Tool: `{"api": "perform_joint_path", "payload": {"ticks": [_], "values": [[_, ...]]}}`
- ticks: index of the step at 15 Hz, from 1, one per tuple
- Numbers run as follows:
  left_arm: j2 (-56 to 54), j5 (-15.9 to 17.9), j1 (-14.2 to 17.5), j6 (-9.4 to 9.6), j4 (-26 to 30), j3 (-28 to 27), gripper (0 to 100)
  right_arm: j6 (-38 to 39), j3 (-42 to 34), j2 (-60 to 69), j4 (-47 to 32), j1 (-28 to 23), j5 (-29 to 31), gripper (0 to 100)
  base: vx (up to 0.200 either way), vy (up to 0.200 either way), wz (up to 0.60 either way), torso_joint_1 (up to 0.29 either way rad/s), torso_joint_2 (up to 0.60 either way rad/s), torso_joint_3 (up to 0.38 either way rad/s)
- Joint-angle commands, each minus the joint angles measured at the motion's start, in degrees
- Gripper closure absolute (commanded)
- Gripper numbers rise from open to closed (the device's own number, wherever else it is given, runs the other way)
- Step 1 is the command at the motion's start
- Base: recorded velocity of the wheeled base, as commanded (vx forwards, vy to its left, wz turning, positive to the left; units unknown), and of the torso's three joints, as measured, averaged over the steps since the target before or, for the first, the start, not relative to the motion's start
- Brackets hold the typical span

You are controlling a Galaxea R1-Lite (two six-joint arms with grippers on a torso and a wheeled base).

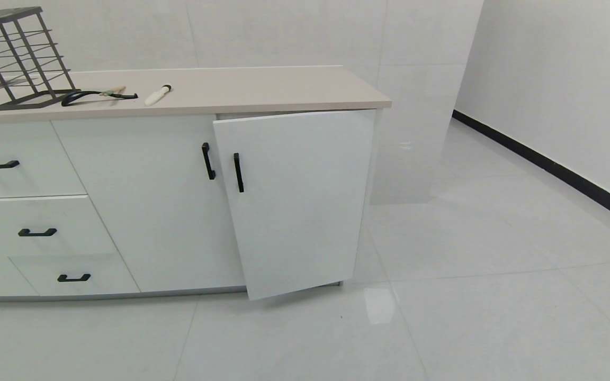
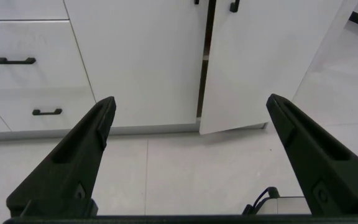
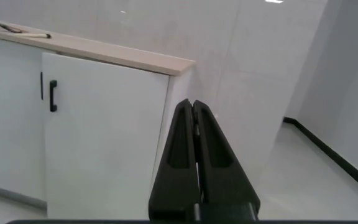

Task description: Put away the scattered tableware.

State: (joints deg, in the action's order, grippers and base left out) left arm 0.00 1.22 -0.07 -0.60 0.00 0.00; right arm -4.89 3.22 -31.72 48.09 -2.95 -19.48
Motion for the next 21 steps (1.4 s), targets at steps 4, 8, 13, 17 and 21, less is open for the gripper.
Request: {"api": "perform_joint_path", "payload": {"ticks": [4,8,13,17,21], "values": [[0.00,0.01,-0.01,-0.02,0.00,0.00,0,-1.00,-1.64,26.18,-20.67,-0.92,-8.64,100,0.000,0.000,0.00,0.000,0.00,0.000],[0.00,0.01,-0.01,-0.02,0.00,0.00,0,-2.93,-3.22,26.62,-28.05,0.93,-5.92,100,0.000,0.000,0.00,0.000,0.00,0.000],[0.00,-0.08,-0.01,-0.11,0.00,0.00,0,-1.70,-3.22,31.46,-44.49,2.86,9.29,100,0.000,0.000,0.00,0.000,0.00,0.000],[0.00,0.01,0.07,-0.02,0.00,0.00,0,5.06,-3.22,31.46,-48.44,3.04,17.90,100,0.000,0.000,0.00,0.000,0.00,0.000],[0.00,-0.08,-0.01,0.07,0.00,0.00,0,5.86,-3.13,31.54,-48.44,3.13,17.72,100,0.000,0.000,0.00,0.000,0.00,0.000]]}}
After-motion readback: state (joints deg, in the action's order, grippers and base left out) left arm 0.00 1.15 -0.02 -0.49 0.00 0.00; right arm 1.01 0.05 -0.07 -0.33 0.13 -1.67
